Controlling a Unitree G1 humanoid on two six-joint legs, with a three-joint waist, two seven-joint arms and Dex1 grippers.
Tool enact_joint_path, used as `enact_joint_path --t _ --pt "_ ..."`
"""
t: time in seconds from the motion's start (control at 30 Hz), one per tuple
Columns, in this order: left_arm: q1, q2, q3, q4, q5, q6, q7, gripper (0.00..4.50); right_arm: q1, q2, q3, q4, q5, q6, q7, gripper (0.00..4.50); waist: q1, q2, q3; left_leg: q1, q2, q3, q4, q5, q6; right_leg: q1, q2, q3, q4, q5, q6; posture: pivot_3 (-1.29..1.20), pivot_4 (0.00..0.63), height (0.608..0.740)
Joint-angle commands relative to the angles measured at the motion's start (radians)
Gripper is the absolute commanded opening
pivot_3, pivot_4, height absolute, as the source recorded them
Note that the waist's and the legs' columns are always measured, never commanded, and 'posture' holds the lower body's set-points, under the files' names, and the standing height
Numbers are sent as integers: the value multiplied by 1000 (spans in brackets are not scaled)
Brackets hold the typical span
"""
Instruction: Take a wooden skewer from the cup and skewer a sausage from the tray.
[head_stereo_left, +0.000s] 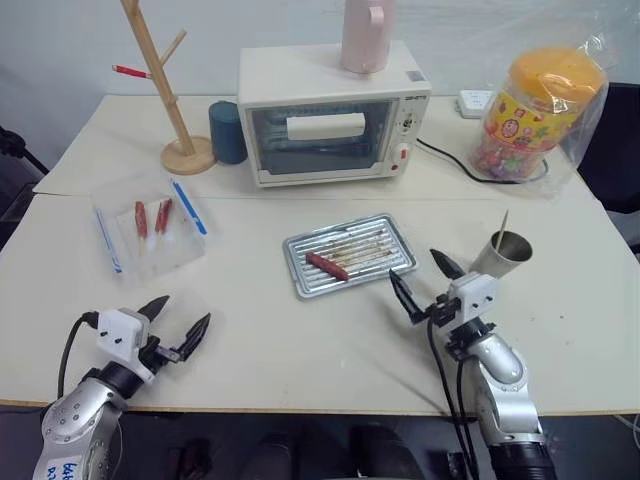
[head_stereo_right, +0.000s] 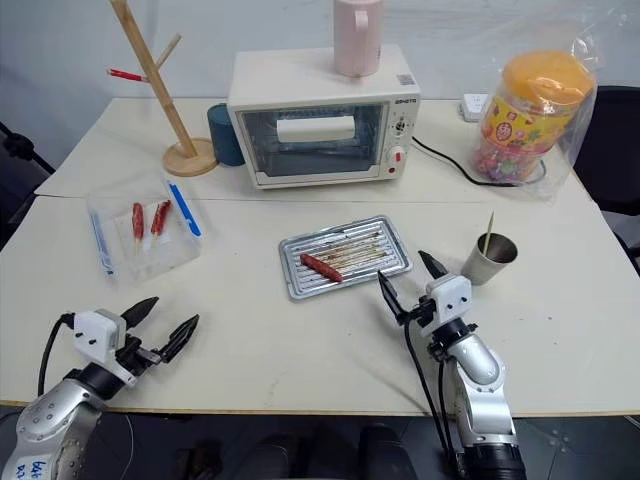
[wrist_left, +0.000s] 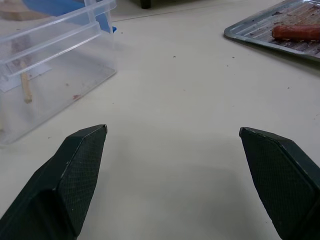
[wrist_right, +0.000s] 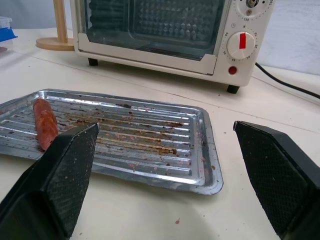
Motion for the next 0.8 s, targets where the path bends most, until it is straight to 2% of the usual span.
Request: enact_joint_path --t 0.03,0.1,0.2,0.33,0.43,0.53,0.7,0.8 --pt "21 -13 -2 -62 1 -9 11 4483 11 5 12 -29 8 -25 -1 4500 0 0 0 0 0 0 0 0 0 0 0 0 0 0 0 0 150 740" --pt "-3 -5 -13 -91 -33 30 1 4483 49 -25 9 -109 53 8 40 4500 2 0 0 0 0 0 0 0 0 0 0 0 0 0 0 0 150 740" --pt "-89 70 -41 -103 -153 84 -164 4483 170 -135 -56 -329 203 113 122 4500 17 1 1 -1 0 -1 0 0 0 0 -1 0 0 0 0 0 150 740" --pt "-249 168 -109 9 -121 21 -342 4483 415 -271 -270 -544 377 203 170 4500 28 1 0 0 -1 -2 1 0 1 3 -1 -1 -2 0 0 0 150 740" --pt "-344 199 -151 81 -155 55 -448 4483 584 -306 -422 -605 489 243 208 4500 27 2 -1 1 -1 -2 0 -1 1 4 -1 -1 -3 0 0 0 150 740" --pt "-440 209 -193 117 -205 134 -526 4483 702 -306 -541 -548 500 222 269 4500 13 2 -1 3 1 0 -2 -1 1 4 1 0 -2 0 0 0 150 740" --pt "-500 196 -246 127 -251 231 -595 4483 644 -334 -562 -484 476 232 274 4500 -1 2 -1 9 1 0 -2 -1 2 11 1 1 -3 0 0 0 150 740" --pt "-491 177 -259 93 -256 247 -588 4483 523 -434 -558 -479 511 335 253 4500 -6 4 0 14 1 0 -5 -2 2 15 1 2 -3 0 -1 0 150 740"
